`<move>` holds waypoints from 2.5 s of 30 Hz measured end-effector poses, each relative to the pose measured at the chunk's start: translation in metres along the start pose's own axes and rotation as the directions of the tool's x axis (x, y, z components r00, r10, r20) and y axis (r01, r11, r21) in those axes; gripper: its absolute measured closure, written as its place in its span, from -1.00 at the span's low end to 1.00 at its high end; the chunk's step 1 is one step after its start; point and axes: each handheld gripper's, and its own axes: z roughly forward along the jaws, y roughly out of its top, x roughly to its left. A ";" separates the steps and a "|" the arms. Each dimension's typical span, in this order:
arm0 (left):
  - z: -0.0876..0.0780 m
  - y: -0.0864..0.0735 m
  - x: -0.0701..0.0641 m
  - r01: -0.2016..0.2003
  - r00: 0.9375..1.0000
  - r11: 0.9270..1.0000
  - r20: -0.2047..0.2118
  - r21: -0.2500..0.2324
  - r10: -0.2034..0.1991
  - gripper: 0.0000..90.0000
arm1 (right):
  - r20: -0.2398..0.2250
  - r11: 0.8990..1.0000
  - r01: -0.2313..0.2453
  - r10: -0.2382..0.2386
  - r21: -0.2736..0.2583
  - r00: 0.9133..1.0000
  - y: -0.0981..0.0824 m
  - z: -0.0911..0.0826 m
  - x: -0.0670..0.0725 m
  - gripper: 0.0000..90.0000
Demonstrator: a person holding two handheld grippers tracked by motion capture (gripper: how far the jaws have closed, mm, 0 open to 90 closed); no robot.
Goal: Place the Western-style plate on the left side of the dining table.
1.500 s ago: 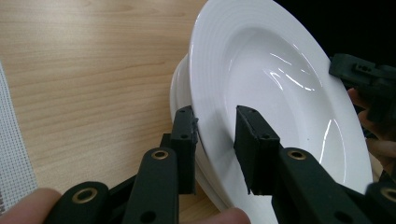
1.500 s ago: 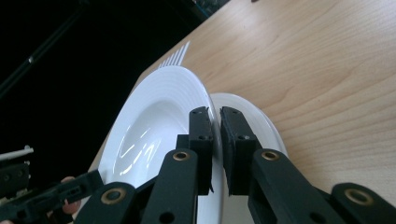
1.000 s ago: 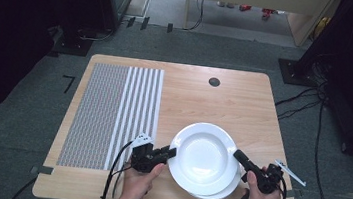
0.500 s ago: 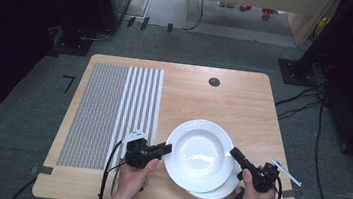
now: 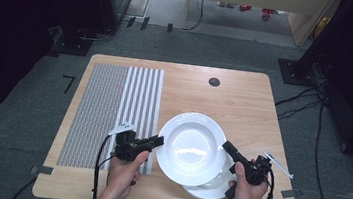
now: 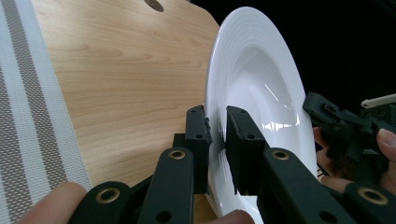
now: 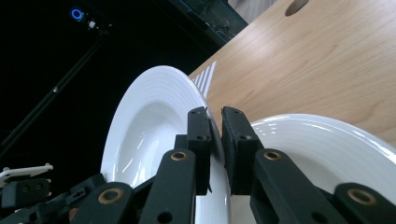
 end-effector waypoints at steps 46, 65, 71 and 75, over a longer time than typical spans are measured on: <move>-0.089 0.063 0.078 0.140 0.987 0.979 -0.062 -0.147 -0.151 0.80 | -0.119 0.997 -0.008 0.016 0.071 0.993 -0.014 0.120 0.085 0.90; -0.116 0.081 0.122 0.157 0.977 0.972 -0.118 -0.177 -0.179 0.82 | -0.124 0.992 -0.030 0.046 0.126 0.991 -0.035 0.182 0.099 0.89; -0.119 0.082 0.141 0.181 0.969 0.966 -0.134 -0.187 -0.207 0.81 | -0.107 0.989 -0.019 0.035 0.150 0.994 -0.042 0.203 0.102 0.89; -0.119 0.083 0.151 0.196 0.964 0.960 -0.141 -0.199 -0.225 0.82 | -0.093 0.986 -0.015 0.031 0.166 0.995 -0.047 0.217 0.101 0.88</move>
